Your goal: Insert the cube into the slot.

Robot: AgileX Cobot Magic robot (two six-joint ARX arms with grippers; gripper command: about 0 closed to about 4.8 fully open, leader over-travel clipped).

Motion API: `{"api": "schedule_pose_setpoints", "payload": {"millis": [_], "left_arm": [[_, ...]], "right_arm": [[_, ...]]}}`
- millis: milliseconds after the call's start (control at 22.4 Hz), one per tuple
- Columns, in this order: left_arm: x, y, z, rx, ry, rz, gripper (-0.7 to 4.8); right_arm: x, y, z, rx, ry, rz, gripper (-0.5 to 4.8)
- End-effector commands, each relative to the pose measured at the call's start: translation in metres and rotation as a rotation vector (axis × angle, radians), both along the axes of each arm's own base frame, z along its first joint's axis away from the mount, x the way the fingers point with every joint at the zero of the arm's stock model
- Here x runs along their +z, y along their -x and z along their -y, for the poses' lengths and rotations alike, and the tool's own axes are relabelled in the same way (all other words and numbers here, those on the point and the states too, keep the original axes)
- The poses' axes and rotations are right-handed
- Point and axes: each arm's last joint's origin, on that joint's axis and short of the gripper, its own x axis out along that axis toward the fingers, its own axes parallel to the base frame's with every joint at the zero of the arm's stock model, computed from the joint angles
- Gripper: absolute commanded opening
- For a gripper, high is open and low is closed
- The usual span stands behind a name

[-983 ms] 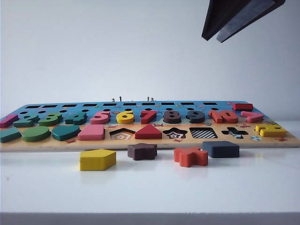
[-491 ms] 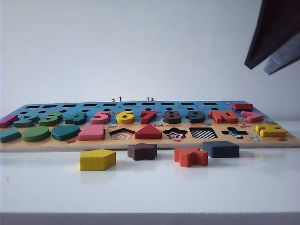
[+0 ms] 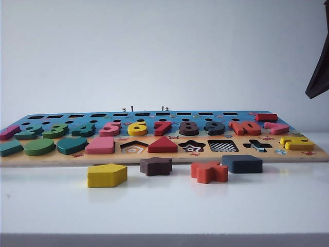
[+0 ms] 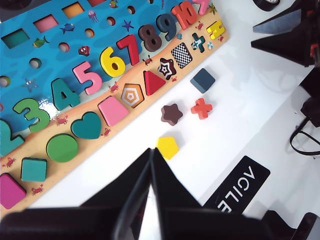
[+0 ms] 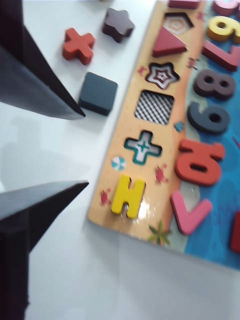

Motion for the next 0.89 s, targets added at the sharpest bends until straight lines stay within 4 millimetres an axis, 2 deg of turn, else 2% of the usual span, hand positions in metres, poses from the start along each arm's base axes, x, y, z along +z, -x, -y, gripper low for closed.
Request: {"api": "schedule_pose_setpoints", "payload": {"millis": [45, 223, 447, 625, 759, 893], "left_arm": [[0.003, -0.001, 0.0, -0.002, 0.016, 0.021, 0.17], [0.003, -0.001, 0.0, -0.002, 0.016, 0.021, 0.17], [0.004, -0.001, 0.0, -0.003, 0.016, 0.025, 0.17], [0.004, -0.001, 0.0, -0.003, 0.021, 0.034, 0.17], [0.006, -0.001, 0.001, -0.003, 0.031, 0.056, 0.17], [0.008, -0.002, 0.001, -0.003, 0.04, 0.076, 0.17]], "right_arm": [[0.003, 0.0, 0.009, -0.031, -0.075, 0.077, 2.23], [0.002, 0.005, 0.019, -0.069, -0.129, 0.157, 2.2], [-0.008, 0.016, 0.039, -0.165, -0.174, 0.268, 2.19], [-0.016, 0.023, 0.049, -0.245, -0.186, 0.345, 1.94], [-0.02, 0.026, 0.052, -0.271, -0.192, 0.383, 1.25], [-0.024, 0.027, 0.055, -0.293, -0.193, 0.408, 0.23]]}}
